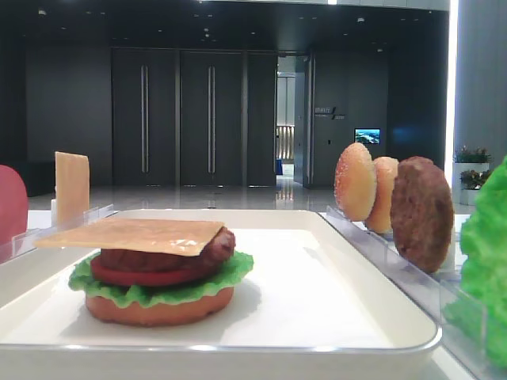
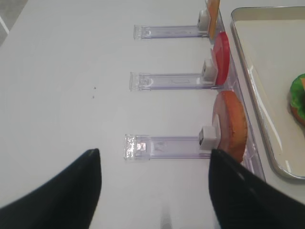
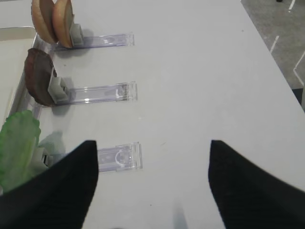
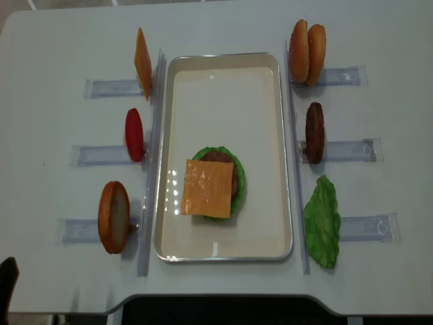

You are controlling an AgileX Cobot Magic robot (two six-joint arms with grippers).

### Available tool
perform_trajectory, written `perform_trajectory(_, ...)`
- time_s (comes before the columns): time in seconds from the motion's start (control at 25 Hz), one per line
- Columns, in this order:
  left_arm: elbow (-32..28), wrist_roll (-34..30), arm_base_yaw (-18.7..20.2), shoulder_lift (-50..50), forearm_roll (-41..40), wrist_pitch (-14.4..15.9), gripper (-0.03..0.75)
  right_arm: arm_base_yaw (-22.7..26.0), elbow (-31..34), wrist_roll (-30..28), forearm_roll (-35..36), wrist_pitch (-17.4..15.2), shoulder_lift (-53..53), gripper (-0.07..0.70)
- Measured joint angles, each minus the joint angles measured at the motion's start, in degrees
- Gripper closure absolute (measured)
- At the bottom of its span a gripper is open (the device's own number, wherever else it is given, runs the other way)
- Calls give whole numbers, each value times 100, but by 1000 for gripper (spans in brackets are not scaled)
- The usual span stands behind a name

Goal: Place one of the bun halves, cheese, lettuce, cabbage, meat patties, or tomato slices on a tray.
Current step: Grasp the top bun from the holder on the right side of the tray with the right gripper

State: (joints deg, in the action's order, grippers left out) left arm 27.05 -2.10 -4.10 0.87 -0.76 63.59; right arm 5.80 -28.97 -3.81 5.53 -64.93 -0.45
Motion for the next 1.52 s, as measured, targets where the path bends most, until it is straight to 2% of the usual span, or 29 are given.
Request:
perform_trajectory(0.76, 0, 0, 0, 0, 0, 0, 181, 0, 0, 0, -13, 0, 96, 163)
perform_trajectory(1.04, 0, 0, 0, 0, 0, 0, 181, 0, -90, 47, -45, 0, 1727, 163)
perform_trajectory(1.52, 0, 0, 0, 0, 0, 0, 181, 0, -1439, 130, -45, -50, 4223, 163)
